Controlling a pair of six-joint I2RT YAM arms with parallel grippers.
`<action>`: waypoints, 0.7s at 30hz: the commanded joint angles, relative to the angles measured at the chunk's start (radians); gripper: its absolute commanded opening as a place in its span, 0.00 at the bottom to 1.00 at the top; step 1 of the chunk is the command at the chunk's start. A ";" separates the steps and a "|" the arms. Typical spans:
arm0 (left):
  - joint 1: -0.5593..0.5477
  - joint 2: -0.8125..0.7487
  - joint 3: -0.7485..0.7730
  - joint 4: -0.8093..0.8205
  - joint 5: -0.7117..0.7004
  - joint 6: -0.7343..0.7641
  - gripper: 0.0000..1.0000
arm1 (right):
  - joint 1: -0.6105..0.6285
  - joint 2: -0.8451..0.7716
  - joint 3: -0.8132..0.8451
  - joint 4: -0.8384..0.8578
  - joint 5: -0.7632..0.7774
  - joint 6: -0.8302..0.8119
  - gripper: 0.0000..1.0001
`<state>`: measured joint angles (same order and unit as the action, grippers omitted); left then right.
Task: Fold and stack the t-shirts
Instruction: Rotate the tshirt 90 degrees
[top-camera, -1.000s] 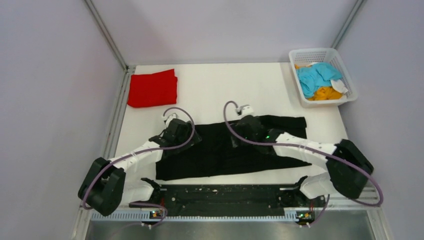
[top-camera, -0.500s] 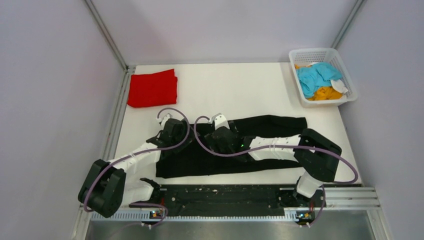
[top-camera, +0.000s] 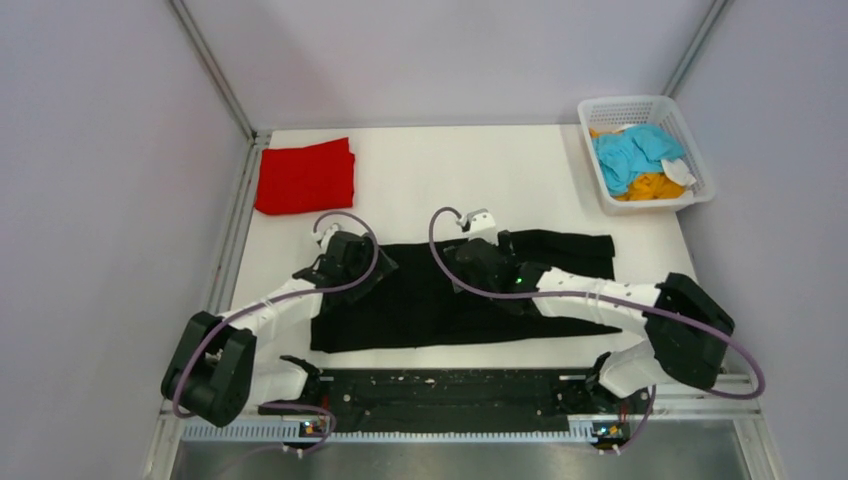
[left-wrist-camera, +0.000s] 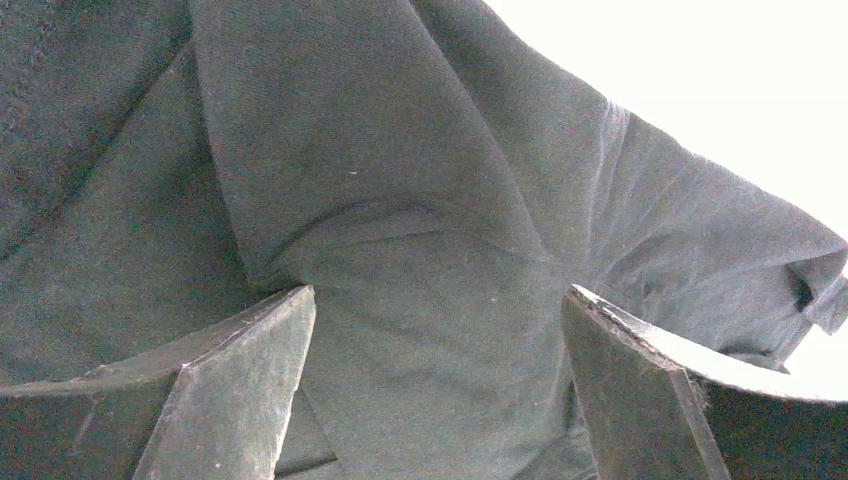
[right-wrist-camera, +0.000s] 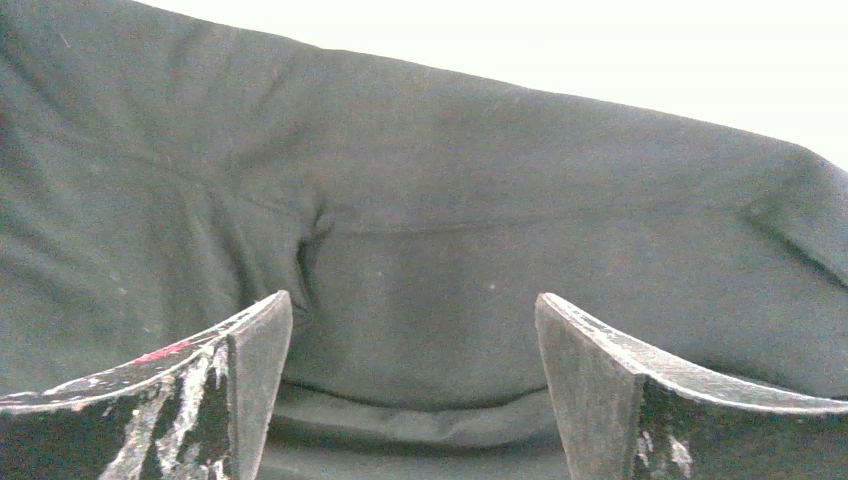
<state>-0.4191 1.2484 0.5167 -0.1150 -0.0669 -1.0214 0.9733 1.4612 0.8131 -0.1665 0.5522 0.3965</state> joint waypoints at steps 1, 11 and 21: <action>0.025 0.060 -0.006 -0.089 -0.069 0.054 0.99 | -0.017 -0.119 -0.025 0.007 0.122 0.082 0.95; 0.073 0.573 0.521 -0.048 -0.019 0.086 0.99 | -0.482 -0.051 -0.119 0.158 -0.212 0.170 0.96; 0.094 1.214 1.451 -0.040 0.335 0.016 0.99 | -0.470 0.032 -0.167 0.216 -0.665 0.140 0.86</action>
<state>-0.3214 2.2593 1.7149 -0.1764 0.1200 -0.9710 0.4610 1.5040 0.6930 -0.0257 0.1532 0.5323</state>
